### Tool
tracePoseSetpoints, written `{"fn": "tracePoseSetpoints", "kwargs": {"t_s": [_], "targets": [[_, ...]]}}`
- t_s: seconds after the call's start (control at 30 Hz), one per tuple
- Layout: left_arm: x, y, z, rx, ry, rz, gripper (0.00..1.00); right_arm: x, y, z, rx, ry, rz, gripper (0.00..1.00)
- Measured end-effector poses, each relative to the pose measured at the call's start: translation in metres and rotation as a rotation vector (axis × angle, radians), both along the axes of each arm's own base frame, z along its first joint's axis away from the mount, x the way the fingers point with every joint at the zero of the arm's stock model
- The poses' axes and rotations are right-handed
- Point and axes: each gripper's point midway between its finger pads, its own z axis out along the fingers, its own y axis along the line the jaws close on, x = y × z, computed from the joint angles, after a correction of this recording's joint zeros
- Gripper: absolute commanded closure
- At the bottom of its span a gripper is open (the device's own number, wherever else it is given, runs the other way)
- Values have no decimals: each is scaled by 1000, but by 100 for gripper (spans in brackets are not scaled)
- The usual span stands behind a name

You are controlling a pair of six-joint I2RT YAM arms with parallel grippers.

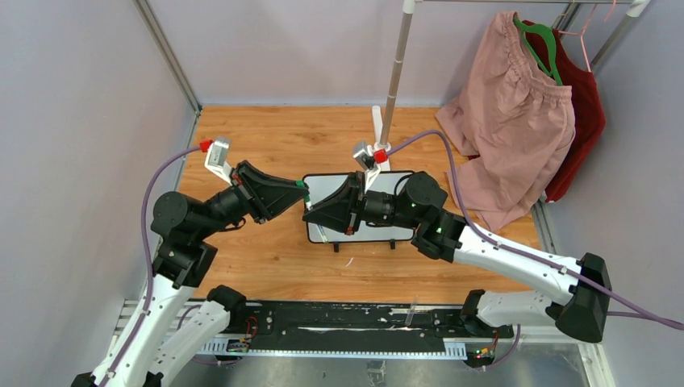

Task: Write a sentence on the whiteboard
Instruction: Open the whiteboard marker at the center of the board, then place the pen cap at the center of the board.

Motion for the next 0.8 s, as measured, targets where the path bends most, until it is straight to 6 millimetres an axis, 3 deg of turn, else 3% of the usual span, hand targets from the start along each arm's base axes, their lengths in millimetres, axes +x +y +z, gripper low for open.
{"fn": "tracePoseSetpoints", "kwargs": {"t_s": [0.17,0.3,0.5,0.67,0.8], "targets": [[5,-5,-11,18,59,-9,100,0,-9,-13,-10,24,-27,100],[18,7,12,-40,24,91,100,-5,-16,-34,-59,50,-25,100],[19,16,26,-78,-13,154,100,-9,-24,-25,-37,35,-28,100],[39,36,-2,43,67,338,100,-9,-44,-23,-70,-3,-87,100],[55,72,-53,223,190,571,100,-5,-75,-28,-132,-47,-193,100]]}}
